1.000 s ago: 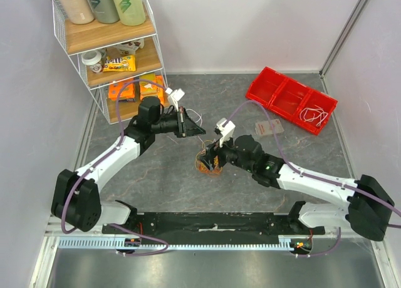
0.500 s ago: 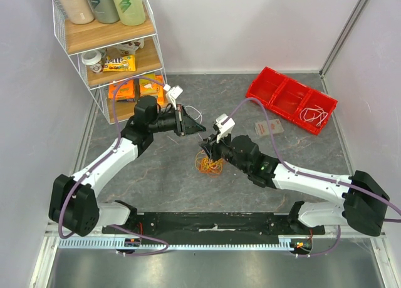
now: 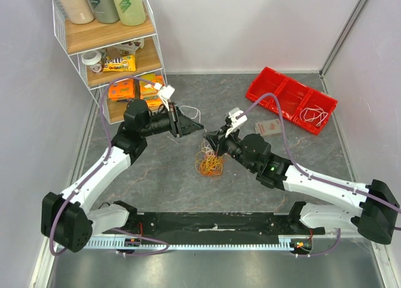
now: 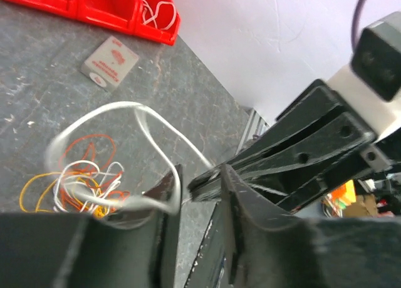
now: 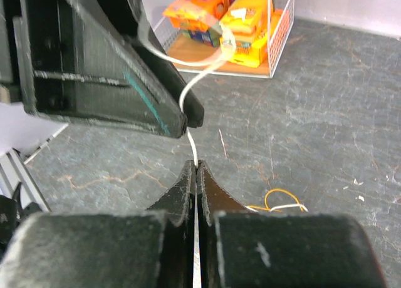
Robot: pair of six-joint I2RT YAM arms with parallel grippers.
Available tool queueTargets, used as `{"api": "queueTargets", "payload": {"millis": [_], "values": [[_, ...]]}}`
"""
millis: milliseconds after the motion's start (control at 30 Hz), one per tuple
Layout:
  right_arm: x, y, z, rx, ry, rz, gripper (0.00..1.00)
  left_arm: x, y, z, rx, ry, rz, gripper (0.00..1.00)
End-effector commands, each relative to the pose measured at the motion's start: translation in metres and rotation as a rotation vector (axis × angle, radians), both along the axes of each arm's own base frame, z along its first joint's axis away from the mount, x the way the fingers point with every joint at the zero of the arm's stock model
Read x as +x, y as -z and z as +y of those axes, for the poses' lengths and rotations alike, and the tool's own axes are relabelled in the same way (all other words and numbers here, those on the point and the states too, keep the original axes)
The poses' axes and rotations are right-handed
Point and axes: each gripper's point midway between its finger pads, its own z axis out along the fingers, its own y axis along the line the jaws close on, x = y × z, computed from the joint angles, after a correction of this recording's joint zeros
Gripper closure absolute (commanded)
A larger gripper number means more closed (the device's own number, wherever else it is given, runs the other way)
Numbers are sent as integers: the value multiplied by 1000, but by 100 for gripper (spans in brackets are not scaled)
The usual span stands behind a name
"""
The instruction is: Untangle the cables
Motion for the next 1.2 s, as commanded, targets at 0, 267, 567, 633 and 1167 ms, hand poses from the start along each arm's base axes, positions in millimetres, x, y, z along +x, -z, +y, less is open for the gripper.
{"api": "queueTargets", "payload": {"millis": [0, 267, 567, 633, 1167], "values": [[-1, -77, -7, 148, 22, -72, 100, 13, -12, 14, 36, -132, -83, 55], [7, -141, -19, 183, 103, -75, 100, 30, -21, 61, 119, -447, -157, 46], [0, -200, -3, 281, 31, -45, 100, -23, -21, 31, -43, -184, -208, 22], [-10, -209, 6, 304, -40, -34, 100, -36, -22, 26, -75, -188, -284, 16], [-61, -292, -11, 513, -238, -62, 100, 11, 126, 32, 334, -552, 10, 61]]}}
